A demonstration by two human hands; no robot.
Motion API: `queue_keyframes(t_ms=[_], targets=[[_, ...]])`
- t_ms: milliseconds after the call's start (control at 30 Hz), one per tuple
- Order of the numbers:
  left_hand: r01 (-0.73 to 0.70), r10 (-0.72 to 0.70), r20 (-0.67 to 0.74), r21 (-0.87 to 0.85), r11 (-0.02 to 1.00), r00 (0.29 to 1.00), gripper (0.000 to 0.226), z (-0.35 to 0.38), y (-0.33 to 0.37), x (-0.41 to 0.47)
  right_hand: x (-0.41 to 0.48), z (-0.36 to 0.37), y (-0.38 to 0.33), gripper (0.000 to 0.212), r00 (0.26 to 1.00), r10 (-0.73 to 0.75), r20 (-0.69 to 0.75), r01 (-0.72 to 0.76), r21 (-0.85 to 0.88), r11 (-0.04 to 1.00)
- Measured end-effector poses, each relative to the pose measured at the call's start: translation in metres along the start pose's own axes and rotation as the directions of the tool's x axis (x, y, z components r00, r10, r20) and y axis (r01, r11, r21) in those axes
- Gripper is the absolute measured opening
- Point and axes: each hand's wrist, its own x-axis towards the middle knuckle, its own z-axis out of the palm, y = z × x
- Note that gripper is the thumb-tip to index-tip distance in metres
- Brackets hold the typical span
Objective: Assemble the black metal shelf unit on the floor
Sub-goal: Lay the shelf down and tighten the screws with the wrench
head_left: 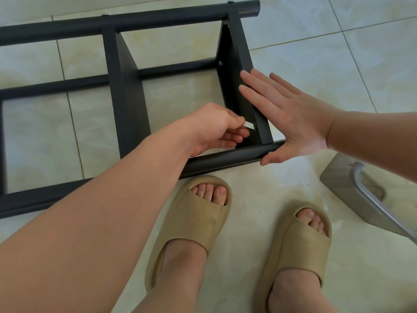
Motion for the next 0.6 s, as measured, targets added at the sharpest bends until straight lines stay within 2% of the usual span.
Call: queue_keyframes(t_ms=[600], targets=[[-0.074, 0.056, 0.068, 0.294, 0.953, 0.996, 0.019, -0.006, 0.005, -0.012, 0.000, 0.000, 0.000, 0.131, 1.000, -0.005, -0.011, 0.005, 0.009, 1.000]])
